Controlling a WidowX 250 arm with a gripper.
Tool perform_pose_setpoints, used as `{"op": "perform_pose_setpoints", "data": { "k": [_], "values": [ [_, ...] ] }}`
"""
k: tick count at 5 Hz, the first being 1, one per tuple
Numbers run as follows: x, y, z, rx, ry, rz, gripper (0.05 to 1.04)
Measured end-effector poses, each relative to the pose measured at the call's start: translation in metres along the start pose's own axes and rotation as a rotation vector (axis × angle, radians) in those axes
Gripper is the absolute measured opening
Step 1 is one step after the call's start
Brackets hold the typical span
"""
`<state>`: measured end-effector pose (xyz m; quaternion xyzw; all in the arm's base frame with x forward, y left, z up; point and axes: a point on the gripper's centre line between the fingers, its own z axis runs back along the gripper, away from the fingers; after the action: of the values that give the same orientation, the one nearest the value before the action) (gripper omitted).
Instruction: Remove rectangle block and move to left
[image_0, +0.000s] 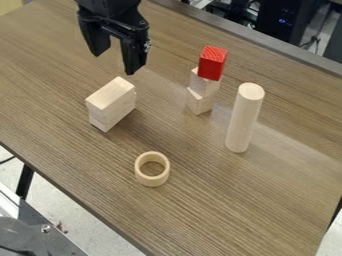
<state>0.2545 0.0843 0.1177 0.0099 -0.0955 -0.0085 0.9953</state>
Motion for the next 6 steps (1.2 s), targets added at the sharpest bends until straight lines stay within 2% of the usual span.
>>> {"op": "perform_pose_setpoints", "data": {
  "k": [1,3,6],
  "values": [
    [-0.004,-0.002,-0.006,-0.01,0.026,0.003,0.999],
    [-0.009,0.004,-0.021,0.002,0.043,0.024,0.999],
    [-0.019,0.011,-0.032,0.017,0.03,0.04,0.999]
  ]
}}
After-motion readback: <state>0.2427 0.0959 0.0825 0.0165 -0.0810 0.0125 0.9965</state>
